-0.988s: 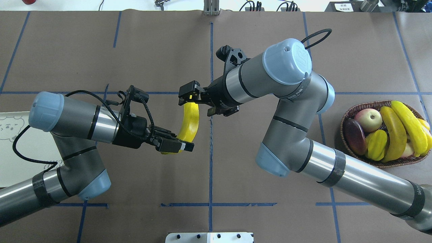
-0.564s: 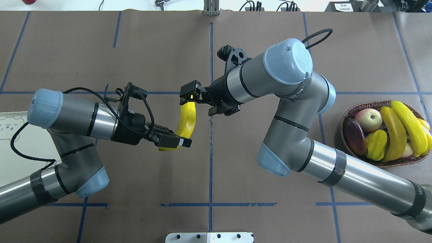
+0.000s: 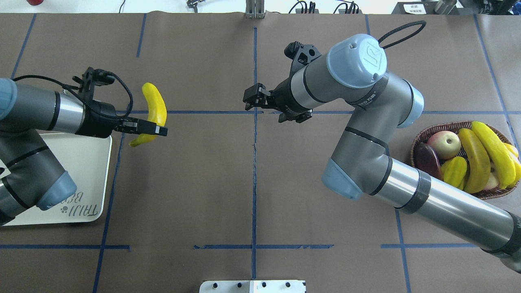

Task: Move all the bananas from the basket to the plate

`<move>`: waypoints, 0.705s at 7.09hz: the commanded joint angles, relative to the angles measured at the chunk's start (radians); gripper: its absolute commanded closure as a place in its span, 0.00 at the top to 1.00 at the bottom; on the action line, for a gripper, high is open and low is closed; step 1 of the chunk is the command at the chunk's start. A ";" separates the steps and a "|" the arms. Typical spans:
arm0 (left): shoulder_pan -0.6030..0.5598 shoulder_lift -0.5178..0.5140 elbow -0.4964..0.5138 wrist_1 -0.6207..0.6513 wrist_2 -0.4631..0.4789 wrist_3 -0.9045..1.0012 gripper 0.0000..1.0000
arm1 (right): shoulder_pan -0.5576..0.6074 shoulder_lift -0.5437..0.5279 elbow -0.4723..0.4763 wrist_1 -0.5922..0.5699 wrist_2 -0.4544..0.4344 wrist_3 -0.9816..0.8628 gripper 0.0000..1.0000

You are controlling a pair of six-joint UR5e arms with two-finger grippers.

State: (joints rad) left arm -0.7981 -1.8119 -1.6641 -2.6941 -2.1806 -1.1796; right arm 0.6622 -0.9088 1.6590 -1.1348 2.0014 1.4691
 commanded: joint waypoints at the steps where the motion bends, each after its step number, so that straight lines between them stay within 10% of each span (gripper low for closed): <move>1: -0.074 0.064 -0.006 0.101 -0.001 0.120 0.07 | 0.030 -0.002 0.028 -0.161 -0.001 -0.093 1.00; 5: -0.191 0.233 -0.161 0.548 -0.072 0.496 0.07 | 0.076 -0.025 0.119 -0.436 0.005 -0.309 1.00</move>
State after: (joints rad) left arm -0.9631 -1.6371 -1.7496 -2.3187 -2.2108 -0.7962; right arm 0.7238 -0.9182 1.7457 -1.4991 2.0052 1.2312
